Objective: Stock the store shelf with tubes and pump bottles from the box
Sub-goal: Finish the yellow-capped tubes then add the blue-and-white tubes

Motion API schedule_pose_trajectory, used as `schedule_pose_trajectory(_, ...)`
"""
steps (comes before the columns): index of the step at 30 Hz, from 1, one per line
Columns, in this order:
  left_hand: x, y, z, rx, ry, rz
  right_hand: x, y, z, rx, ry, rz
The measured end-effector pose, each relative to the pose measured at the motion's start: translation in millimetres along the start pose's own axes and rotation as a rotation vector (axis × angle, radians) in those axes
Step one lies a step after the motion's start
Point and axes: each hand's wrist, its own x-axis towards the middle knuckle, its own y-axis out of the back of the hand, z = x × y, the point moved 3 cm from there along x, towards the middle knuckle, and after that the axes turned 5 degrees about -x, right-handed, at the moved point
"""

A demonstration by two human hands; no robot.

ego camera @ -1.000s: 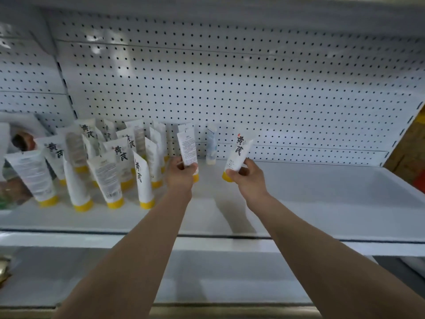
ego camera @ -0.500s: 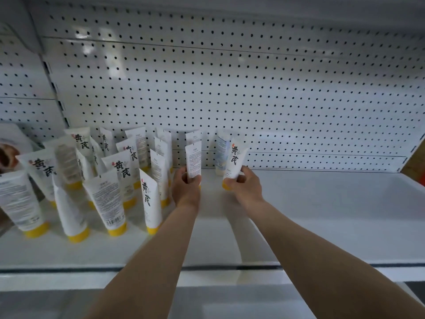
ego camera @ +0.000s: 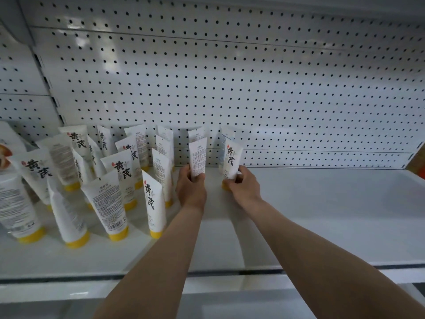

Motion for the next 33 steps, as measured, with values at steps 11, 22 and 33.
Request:
schedule_pose_trajectory(11, -2.8, -2.9, 0.0, 0.037, 0.007, -0.006, 0.0, 0.4, 2.3, 0.058, -0.050, 0.007)
schedule_pose_trajectory(22, -11.3, -2.5, 9.5, 0.059, 0.049, -0.006, 1.3, 1.2, 8.4, 0.085, -0.058, -0.015)
schedule_pose_trajectory(33, -25.1, -3.0, 15.2, 0.177, 0.116, -0.012, -2.1, 15.0, 3.8, 0.118, -0.061, -0.041)
